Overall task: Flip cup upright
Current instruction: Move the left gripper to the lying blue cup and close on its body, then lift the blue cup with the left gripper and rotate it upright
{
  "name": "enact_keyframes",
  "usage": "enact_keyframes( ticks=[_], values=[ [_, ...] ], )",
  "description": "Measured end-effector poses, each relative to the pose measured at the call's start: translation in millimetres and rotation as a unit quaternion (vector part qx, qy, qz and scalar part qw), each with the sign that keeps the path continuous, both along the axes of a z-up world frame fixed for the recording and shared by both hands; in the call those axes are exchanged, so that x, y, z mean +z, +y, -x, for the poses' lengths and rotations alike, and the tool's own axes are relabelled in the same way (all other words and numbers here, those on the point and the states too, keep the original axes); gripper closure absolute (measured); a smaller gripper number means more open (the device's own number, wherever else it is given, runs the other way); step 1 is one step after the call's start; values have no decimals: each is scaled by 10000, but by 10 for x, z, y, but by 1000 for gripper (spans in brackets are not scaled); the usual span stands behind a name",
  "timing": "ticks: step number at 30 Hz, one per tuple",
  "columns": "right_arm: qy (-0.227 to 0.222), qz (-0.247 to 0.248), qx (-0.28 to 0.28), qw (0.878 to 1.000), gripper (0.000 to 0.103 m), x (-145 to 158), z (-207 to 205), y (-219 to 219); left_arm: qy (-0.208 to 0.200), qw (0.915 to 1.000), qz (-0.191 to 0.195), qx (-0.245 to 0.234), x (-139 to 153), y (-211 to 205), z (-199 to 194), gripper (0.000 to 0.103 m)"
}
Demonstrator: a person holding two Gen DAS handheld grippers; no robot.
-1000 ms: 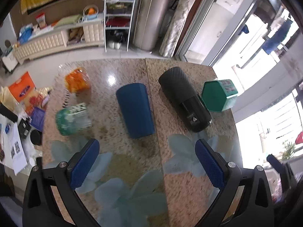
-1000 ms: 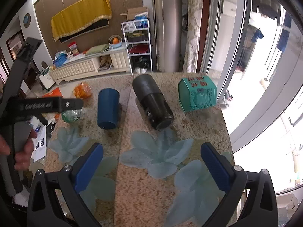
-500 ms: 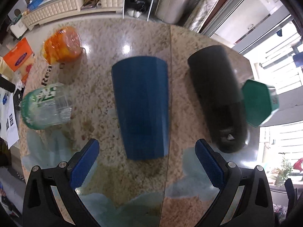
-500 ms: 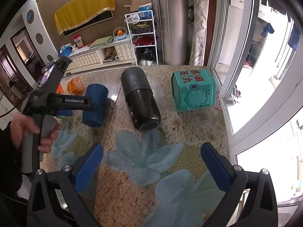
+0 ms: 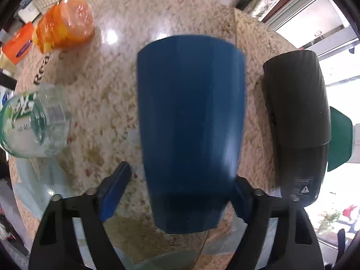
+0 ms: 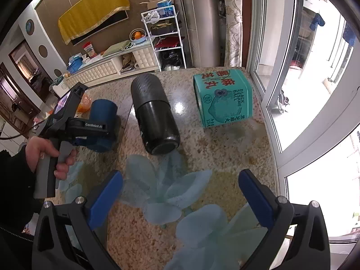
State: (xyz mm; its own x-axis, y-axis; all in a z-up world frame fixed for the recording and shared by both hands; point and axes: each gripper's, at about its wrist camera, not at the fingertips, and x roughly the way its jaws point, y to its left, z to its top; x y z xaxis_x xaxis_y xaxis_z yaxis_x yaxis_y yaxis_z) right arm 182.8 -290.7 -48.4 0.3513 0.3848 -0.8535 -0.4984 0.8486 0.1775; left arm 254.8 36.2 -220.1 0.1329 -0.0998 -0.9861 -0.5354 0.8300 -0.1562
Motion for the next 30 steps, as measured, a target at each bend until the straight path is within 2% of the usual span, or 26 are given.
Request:
enact_keyframes(
  ticks=[2,7,11,19,24,30],
  values=[
    [0,-5,-37,10000,0,7,-26,2,-31,9999,-52,-101,26,-16,-23,38],
    [-7,9,-106,9999,0,-3,-35,32,-74,10000,-13,-29,92,3,-72,38],
    [20,2,-146,9999,0,-9,-12,35,-172,9998,15,-52,112,-5,99,38],
    [-71,45,-203,9998,0,40,54,97,-481,9987,148,-60,489,-77,462,38],
    [-172,25,-246,9995,0,91,166,153,-525,9979,320,-193,745,-108,815,38],
    [-382,-66,-379,9985,0,245,434,194,-485,9972,248,-503,892,-242,1438,38]
  ],
)
